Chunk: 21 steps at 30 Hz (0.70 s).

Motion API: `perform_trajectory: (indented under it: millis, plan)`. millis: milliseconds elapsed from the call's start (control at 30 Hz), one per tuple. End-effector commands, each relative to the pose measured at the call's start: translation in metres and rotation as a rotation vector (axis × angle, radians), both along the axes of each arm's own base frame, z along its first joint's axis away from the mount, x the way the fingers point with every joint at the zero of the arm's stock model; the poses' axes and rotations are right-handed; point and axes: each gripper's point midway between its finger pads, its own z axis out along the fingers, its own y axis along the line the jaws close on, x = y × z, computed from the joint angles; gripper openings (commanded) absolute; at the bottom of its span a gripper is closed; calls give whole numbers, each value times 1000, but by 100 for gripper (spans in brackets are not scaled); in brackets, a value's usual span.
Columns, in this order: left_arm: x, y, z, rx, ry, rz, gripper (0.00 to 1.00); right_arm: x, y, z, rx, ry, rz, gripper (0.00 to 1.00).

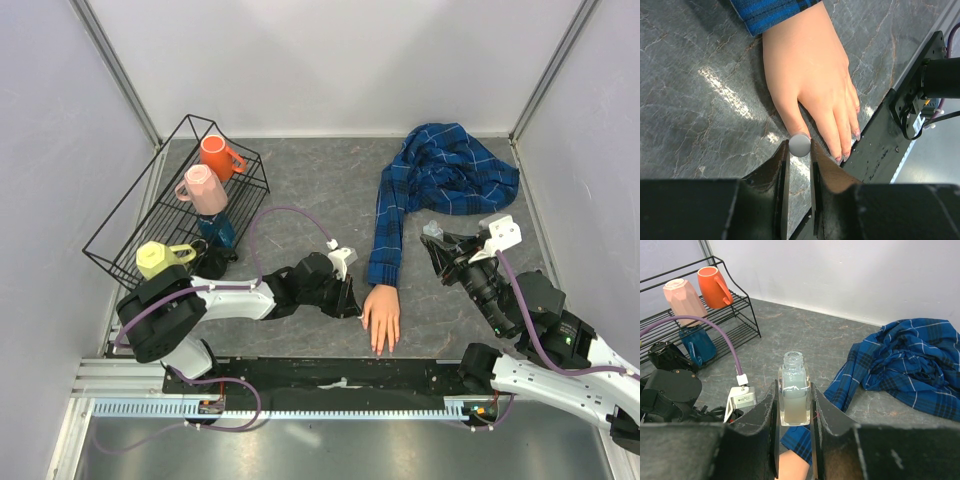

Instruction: Paint the nails

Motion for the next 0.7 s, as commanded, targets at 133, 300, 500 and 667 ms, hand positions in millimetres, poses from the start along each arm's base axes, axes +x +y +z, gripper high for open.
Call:
perform_trajectory:
  millis: [133,300,500,667]
  plan:
    - [10,-8,21,-44,-66,-9,2,-1,1,5,28,-8,4,0]
    - [6,-9,20,-50,-47,-19,2,-1,1,5,30,-9,4,0]
    - [3,-7,19,-54,-37,-21,2,-1,1,6,32,-9,4,0]
    - [2,-8,18,-61,-29,-23,2,-1,1,5,32,-8,6,0]
